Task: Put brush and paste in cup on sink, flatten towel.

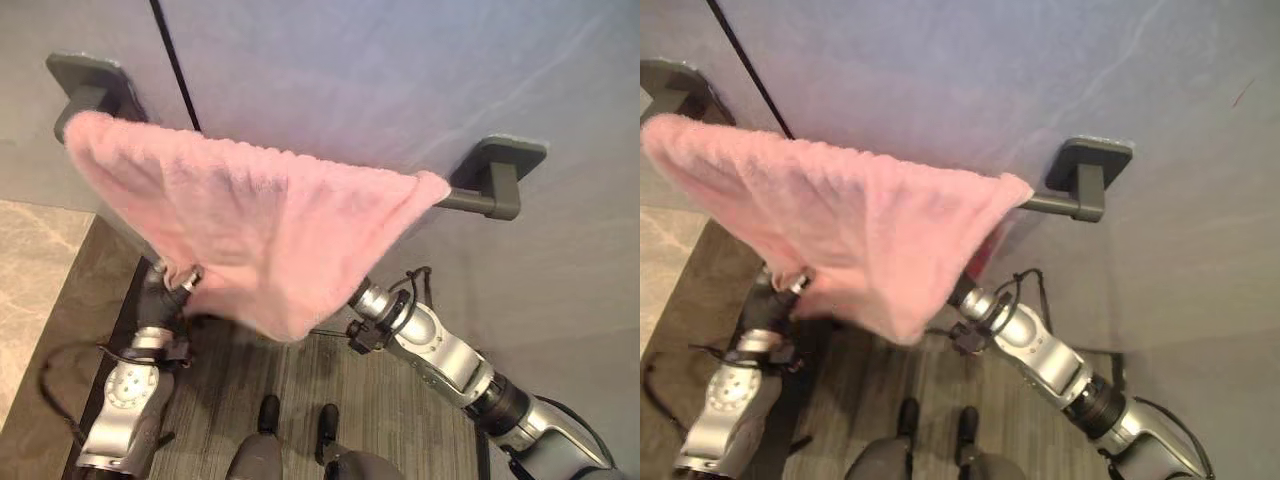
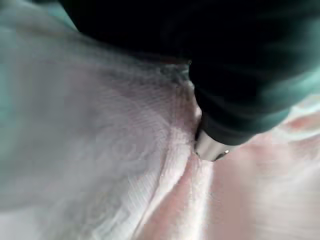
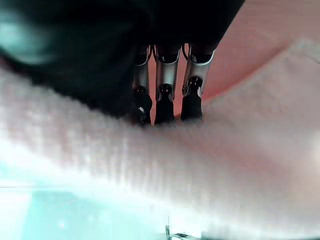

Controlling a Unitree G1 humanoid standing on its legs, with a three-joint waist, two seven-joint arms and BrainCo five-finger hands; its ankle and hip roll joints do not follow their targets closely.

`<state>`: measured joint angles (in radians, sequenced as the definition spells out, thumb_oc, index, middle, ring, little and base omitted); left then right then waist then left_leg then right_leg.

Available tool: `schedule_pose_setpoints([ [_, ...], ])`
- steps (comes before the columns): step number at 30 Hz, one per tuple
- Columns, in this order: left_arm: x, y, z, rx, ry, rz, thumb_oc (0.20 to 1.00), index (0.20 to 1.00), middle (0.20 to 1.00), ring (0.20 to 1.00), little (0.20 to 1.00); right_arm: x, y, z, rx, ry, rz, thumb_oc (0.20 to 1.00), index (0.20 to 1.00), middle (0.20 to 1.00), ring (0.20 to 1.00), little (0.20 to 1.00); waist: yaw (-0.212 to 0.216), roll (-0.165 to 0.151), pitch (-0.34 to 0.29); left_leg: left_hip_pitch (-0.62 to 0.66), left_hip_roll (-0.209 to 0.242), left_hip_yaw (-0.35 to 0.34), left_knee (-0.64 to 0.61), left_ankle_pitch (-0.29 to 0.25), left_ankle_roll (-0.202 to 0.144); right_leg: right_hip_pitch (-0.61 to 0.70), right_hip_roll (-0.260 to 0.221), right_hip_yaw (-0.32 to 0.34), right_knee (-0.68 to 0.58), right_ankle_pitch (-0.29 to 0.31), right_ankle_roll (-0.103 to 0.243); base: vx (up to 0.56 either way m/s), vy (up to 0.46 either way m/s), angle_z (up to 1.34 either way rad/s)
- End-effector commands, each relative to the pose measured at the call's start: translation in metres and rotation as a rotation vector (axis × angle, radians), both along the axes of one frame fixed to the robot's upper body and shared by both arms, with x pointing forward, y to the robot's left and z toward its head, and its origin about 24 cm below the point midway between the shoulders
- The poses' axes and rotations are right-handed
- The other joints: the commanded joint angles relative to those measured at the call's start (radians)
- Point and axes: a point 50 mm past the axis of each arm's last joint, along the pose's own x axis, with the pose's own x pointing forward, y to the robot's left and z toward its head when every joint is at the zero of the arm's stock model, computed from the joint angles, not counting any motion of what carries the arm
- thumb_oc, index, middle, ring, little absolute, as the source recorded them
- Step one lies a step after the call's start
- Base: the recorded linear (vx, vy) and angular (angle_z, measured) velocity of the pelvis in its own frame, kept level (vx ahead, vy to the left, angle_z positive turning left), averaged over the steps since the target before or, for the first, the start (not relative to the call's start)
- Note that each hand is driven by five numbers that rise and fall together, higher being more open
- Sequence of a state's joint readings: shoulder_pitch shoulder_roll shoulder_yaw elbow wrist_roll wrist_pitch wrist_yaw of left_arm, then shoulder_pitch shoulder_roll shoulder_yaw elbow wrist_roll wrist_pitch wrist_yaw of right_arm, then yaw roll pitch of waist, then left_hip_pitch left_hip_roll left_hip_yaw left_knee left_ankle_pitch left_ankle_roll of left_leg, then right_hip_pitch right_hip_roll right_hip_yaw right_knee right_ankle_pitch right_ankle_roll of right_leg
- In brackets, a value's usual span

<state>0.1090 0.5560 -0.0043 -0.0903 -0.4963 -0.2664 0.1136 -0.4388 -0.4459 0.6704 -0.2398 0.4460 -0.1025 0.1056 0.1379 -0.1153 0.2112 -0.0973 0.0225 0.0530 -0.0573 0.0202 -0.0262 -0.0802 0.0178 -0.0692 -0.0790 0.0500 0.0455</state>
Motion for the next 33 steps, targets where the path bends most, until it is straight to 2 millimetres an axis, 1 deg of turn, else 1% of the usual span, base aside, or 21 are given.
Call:
schedule_pose_setpoints([
  [1,-0.010,0.010,-0.004,0.147,0.049,-0.002,0.200,0.200,0.200,0.200,0.200,-0.016,0.003,0.031,0.178,-0.109,0.031,0.200,0.200,0.200,0.200,0.200,-0.003,-0.055,-0.041,-0.010,-0.003,0.023,0.050,-0.039,-0.015,-0.013,-0.256,-0.014,0.062,0.167,0.190,0.00,0.081,-0.01],
  [5,-0.006,0.007,-0.025,0.198,0.143,-0.027,0.200,0.200,0.200,0.200,0.200,-0.011,-0.003,0.012,0.136,-0.053,-0.027,0.200,0.200,0.200,0.200,0.200,-0.025,-0.045,-0.054,0.008,-0.004,0.037,0.037,-0.035,-0.015,-0.009,-0.258,-0.003,0.057,0.165,0.190,0.00,0.042,-0.04],
  [8,-0.004,0.004,-0.033,0.210,0.176,-0.041,0.200,0.200,0.200,0.200,0.200,-0.009,-0.005,0.004,0.108,-0.034,-0.056,0.200,0.200,0.200,0.200,0.200,-0.036,-0.038,-0.061,0.020,-0.002,0.045,0.025,-0.032,-0.015,-0.009,-0.258,0.005,0.055,0.160,0.189,0.00,0.038,-0.05],
  [9,-0.002,0.003,-0.042,0.219,0.210,-0.040,0.200,0.200,0.200,0.200,0.200,-0.006,-0.009,-0.009,0.083,0.006,-0.090,0.200,0.200,0.200,0.200,0.200,-0.047,-0.032,-0.068,0.030,0.000,0.049,0.016,-0.027,-0.017,-0.007,-0.257,0.009,0.053,0.156,0.187,0.00,0.014,-0.04],
  [12,-0.001,0.003,-0.052,0.227,0.250,-0.039,0.235,0.235,0.235,0.235,0.235,-0.004,-0.011,-0.020,0.057,0.038,-0.119,0.200,0.200,0.200,0.200,0.200,-0.055,-0.025,-0.074,0.039,0.003,0.055,0.006,-0.023,-0.019,-0.003,-0.256,0.012,0.048,0.151,0.186,0.00,0.004,-0.02],
  [13,-0.001,0.002,-0.054,0.247,0.256,-0.041,0.435,0.435,0.435,0.435,0.435,-0.003,-0.013,-0.024,0.041,0.045,-0.127,0.203,0.203,0.203,0.203,0.203,-0.062,-0.019,-0.081,0.045,0.005,0.057,0.003,-0.022,-0.020,0.000,-0.256,0.012,0.044,0.147,0.185,0.00,0.000,0.00],
  [14,-0.001,0.003,-0.059,0.250,0.280,-0.042,0.438,0.438,0.438,0.438,0.438,-0.001,-0.013,-0.028,0.014,0.050,-0.134,0.266,0.266,0.266,0.266,0.266,-0.065,-0.016,-0.084,0.049,0.006,0.060,0.001,-0.021,-0.021,0.001,-0.255,0.011,0.042,0.143,0.184,0.00,0.000,0.00],
  [15,0.000,0.003,-0.062,0.259,0.291,-0.042,0.442,0.442,0.442,0.442,0.442,-0.001,-0.013,-0.033,0.005,0.068,-0.142,0.391,0.391,0.391,0.391,0.391,-0.068,-0.013,-0.088,0.054,0.007,0.062,0.000,-0.021,-0.022,0.004,-0.255,0.011,0.040,0.142,0.184,0.00,0.000,0.00],
  [16,0.000,0.003,-0.063,0.266,0.298,-0.041,0.520,0.520,0.520,0.520,0.520,0.001,-0.016,-0.037,-0.004,0.076,-0.161,0.909,0.909,0.909,0.909,0.909,-0.072,-0.010,-0.092,0.060,0.008,0.066,-0.001,-0.021,-0.023,0.007,-0.254,0.013,0.038,0.139,0.183,0.03,-0.010,-0.04],
  [17,-0.001,0.003,-0.067,0.269,0.316,-0.041,0.784,0.784,0.784,0.784,0.784,0.001,-0.017,-0.038,-0.023,0.066,-0.172,1.000,1.000,1.000,1.000,1.000,-0.075,-0.007,-0.095,0.065,0.009,0.069,-0.002,-0.021,-0.024,0.011,-0.253,0.014,0.036,0.136,0.182,0.03,-0.008,-0.06],
  [18,-0.001,0.003,-0.070,0.274,0.326,-0.037,1.000,1.000,1.000,1.000,1.000,0.001,-0.017,-0.042,-0.027,0.080,-0.175,1.000,1.000,1.000,1.000,1.000,-0.079,-0.004,-0.098,0.070,0.011,0.072,-0.003,-0.021,-0.025,0.014,-0.252,0.016,0.033,0.133,0.181,0.01,-0.011,-0.11],
  [20,-0.002,0.002,-0.074,0.282,0.345,-0.037,1.000,1.000,1.000,1.000,1.000,0.002,-0.019,-0.047,-0.038,0.099,-0.185,1.000,1.000,1.000,1.000,1.000,-0.082,0.000,-0.101,0.076,0.013,0.075,-0.006,-0.021,-0.026,0.018,-0.251,0.017,0.031,0.127,0.180,0.01,-0.008,-0.14],
  [22,-0.004,0.004,-0.092,0.322,0.420,-0.019,1.000,1.000,1.000,1.000,1.000,0.006,-0.029,-0.064,-0.083,0.153,-0.246,1.000,1.000,1.000,1.000,1.000,-0.101,0.014,-0.113,0.092,0.018,0.085,-0.012,-0.016,-0.031,0.028,-0.247,0.025,0.026,0.118,0.176,0.01,-0.023,-0.07],
  [23,-0.004,0.004,-0.092,0.322,0.419,-0.020,1.000,1.000,1.000,1.000,1.000,0.006,-0.029,-0.064,-0.083,0.152,-0.246,1.000,1.000,1.000,1.000,1.000,-0.101,0.014,-0.113,0.093,0.018,0.085,-0.012,-0.016,-0.031,0.029,-0.246,0.025,0.026,0.118,0.176,0.00,0.000,0.00],
  [24,-0.010,0.000,-0.100,0.322,0.444,-0.021,1.000,1.000,1.000,1.000,1.000,0.006,-0.032,-0.071,-0.108,0.165,-0.266,1.000,1.000,1.000,1.000,1.000,-0.104,0.016,-0.114,0.095,0.021,0.087,-0.015,-0.014,-0.032,0.030,-0.244,0.024,0.026,0.108,0.174,0.00,0.000,0.00],
  [26,-0.017,-0.015,-0.134,0.326,0.574,-0.023,1.000,1.000,1.000,1.000,1.000,0.011,-0.040,-0.090,-0.163,0.215,-0.342,1.000,1.000,1.000,1.000,1.000,-0.113,0.016,-0.117,0.095,0.025,0.082,-0.019,-0.006,-0.036,0.036,-0.242,0.019,0.028,0.098,0.168,-0.02,-0.046,-0.03],
  [27,-0.016,-0.016,-0.134,0.326,0.572,-0.023,1.000,1.000,1.000,1.000,1.000,0.012,-0.040,-0.090,-0.163,0.213,-0.344,1.000,1.000,1.000,1.000,1.000,-0.112,0.017,-0.116,0.095,0.025,0.082,-0.019,-0.006,-0.037,0.036,-0.242,0.018,0.029,0.097,0.168,0.00,0.000,0.00],
  [28,-0.088,0.006,-0.211,0.353,1.142,0.029,1.000,1.000,1.000,1.000,1.000,0.011,-0.049,-0.099,-0.209,0.248,-0.375,1.000,1.000,1.000,1.000,1.000,-0.110,0.027,-0.116,0.094,0.028,0.083,-0.021,-0.004,-0.036,0.036,-0.239,0.015,0.028,0.093,0.164,0.00,-0.034,-0.02],
  [29,-0.009,-0.030,-0.123,0.444,0.499,-0.131,1.000,1.000,1.000,1.000,1.000,0.009,-0.062,-0.115,-0.268,0.266,-0.435,1.000,1.000,1.000,1.000,1.000,-0.126,0.028,-0.121,0.097,0.033,0.079,-0.028,-0.001,-0.043,0.040,-0.236,0.012,0.031,0.088,0.164,0.01,-0.044,-0.02],
  [31,-0.020,-0.008,-0.130,0.461,0.579,-0.088,1.000,1.000,1.000,1.000,1.000,0.007,-0.083,-0.124,-0.313,0.280,-0.509,1.000,1.000,1.000,1.000,1.000,-0.125,0.033,-0.127,0.094,0.034,0.072,-0.030,0.003,-0.047,0.046,-0.237,0.000,0.029,0.087,0.162,0.03,-0.037,0.10],
  [33,-0.029,0.004,-0.142,0.495,0.646,-0.054,1.000,1.000,1.000,1.000,1.000,0.004,-0.104,-0.143,-0.378,0.324,-0.605,1.000,1.000,1.000,1.000,1.000,-0.130,0.040,-0.134,0.089,0.033,0.061,-0.030,0.005,-0.050,0.055,-0.239,-0.013,0.023,0.087,0.162,0.03,-0.019,0.16],
])
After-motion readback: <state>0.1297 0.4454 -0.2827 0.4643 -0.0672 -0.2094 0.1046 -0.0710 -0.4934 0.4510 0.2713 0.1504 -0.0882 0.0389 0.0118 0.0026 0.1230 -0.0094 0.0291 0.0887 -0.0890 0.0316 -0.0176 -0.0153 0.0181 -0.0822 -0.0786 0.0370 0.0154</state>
